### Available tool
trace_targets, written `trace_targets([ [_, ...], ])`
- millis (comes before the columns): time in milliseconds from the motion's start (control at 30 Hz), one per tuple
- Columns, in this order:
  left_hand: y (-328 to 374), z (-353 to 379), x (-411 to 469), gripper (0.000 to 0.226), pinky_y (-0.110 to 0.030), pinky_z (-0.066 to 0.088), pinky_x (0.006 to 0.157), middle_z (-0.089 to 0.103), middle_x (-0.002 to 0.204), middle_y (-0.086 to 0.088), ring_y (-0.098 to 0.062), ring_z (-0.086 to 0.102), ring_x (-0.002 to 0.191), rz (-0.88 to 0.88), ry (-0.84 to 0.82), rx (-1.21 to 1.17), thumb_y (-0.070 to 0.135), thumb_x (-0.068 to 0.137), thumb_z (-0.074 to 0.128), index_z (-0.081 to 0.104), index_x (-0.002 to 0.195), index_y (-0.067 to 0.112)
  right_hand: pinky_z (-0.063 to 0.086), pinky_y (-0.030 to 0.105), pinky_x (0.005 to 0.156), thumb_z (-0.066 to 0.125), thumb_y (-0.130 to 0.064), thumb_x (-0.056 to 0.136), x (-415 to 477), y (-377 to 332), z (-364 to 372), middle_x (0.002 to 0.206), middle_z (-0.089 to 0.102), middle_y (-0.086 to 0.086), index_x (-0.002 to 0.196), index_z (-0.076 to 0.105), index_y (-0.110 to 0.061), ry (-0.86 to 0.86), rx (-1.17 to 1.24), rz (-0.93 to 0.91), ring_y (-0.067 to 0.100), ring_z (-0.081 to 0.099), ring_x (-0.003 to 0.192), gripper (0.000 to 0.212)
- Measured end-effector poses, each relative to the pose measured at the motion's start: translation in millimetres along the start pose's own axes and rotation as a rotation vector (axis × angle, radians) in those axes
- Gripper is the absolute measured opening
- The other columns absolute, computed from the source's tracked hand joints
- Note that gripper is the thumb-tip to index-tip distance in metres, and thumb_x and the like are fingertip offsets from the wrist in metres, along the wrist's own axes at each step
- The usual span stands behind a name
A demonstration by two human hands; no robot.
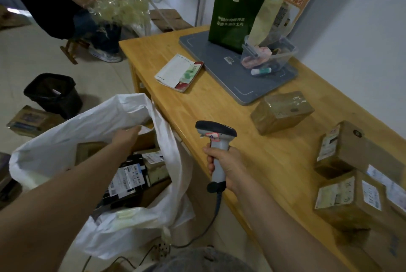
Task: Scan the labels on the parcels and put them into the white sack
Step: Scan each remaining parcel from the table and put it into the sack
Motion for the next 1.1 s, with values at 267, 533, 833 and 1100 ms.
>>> trace_targets([
  [267, 104, 170, -68, 0.087, -0.044, 0.035, 0.108, 0.03, 0.153, -0.013, -0.031, 0.033, 0.138, 0.547, -0.187, 0.442, 0.039, 0.083, 0.07, 0.024, 0.15, 0.01, 0.04, 0.027, 0.046, 0.07, -0.007, 0.084, -5, -1, -81, 0.057, 0.053, 0.006, 0.088, 0.059, -0.004, 0.167, 0.156, 0.006, 0.017, 0.047, 0.043, 0.011],
  [533, 186, 346, -137, 0.118, -0.039, 0.018, 0.116, 0.015, 0.155, -0.019, -0.034, 0.014, 0.144, 0.899, -0.382, 0.708, 0.04, 0.069, 0.083, 0.007, 0.151, 0.001, 0.04, 0.023, 0.044, 0.07, -0.005, 0.081, -19, -10, -172, 0.052, 0.055, 0.004, 0.08, 0.06, -0.007, 0.306, 0.344, -0.011, 0.015, 0.048, 0.043, 0.011],
  [833, 206, 419, -117, 0.123, -0.05, 0.011, 0.117, 0.012, 0.155, -0.02, -0.036, 0.009, 0.145, 0.84, -0.286, 1.066, 0.046, 0.069, 0.082, -0.001, 0.152, 0.007, 0.043, 0.026, 0.05, 0.071, -0.011, 0.082, -26, -1, -240, 0.051, 0.056, 0.0, 0.071, 0.063, -0.014, 0.408, 0.374, 0.035, 0.015, 0.05, 0.046, 0.014],
  [1100, 138, 344, -182, 0.121, -0.059, 0.017, 0.114, 0.024, 0.141, -0.021, -0.043, 0.023, 0.131, 1.354, -0.216, 1.155, 0.03, 0.058, 0.085, 0.009, 0.151, 0.016, 0.042, 0.025, 0.046, 0.07, -0.005, 0.083, -32, 9, -253, 0.056, 0.054, 0.005, 0.078, 0.059, -0.009, 0.404, 0.466, -0.019, 0.015, 0.048, 0.045, 0.013],
])
Point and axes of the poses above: each hand's wrist, its own x-axis towards the middle knuckle, its own z-axis out of the palm, y = z × x, the point moved 10 cm from there along x, towards the middle knuckle
